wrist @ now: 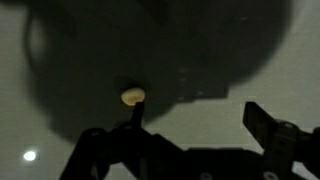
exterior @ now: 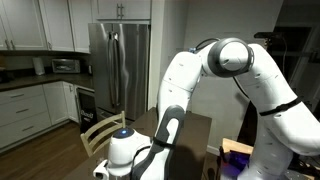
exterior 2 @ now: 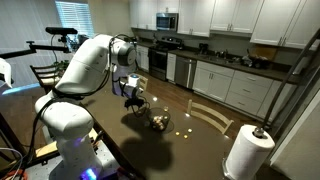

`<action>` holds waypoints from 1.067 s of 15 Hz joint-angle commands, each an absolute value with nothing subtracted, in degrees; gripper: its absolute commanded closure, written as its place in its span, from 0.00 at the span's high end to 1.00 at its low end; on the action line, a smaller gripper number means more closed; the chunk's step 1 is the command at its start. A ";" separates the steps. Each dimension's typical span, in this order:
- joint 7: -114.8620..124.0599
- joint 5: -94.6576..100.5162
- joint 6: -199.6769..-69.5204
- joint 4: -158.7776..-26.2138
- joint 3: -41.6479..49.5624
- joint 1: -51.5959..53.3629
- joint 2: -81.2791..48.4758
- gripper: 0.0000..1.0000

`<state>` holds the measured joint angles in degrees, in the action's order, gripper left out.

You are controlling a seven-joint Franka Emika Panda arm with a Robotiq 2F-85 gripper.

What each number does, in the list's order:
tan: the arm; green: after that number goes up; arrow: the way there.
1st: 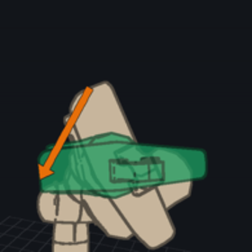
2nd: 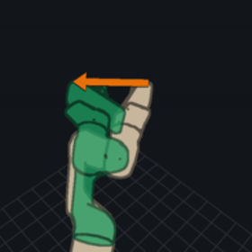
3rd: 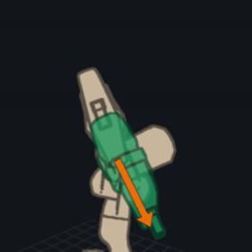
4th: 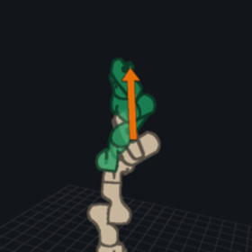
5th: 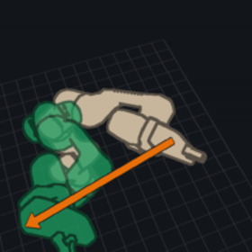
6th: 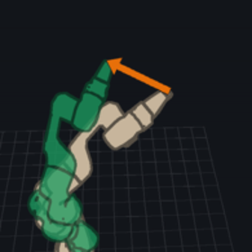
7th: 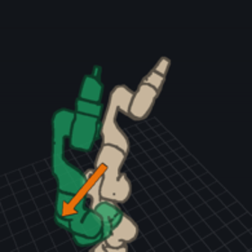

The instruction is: Put the plastic wrapper in the basket then put 3 the yellow objects in the basket, then put a plastic wrapper in the basket

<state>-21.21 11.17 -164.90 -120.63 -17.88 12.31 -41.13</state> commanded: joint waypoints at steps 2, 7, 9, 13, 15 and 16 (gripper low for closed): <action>-21.54 16.01 -169.23 -118.87 -14.36 14.14 -43.94 1.00; -21.17 18.01 -169.23 -117.41 -12.84 14.80 -45.13 1.00; -20.89 17.09 -168.39 -118.13 -13.95 13.78 -44.43 1.00; -21.01 17.18 -168.75 -117.43 -14.03 14.02 -45.56 1.00; -20.97 17.42 -169.32 -117.12 -13.83 14.44 -46.26 1.00; -21.01 17.41 -169.38 -116.81 -13.89 14.53 -46.78 1.00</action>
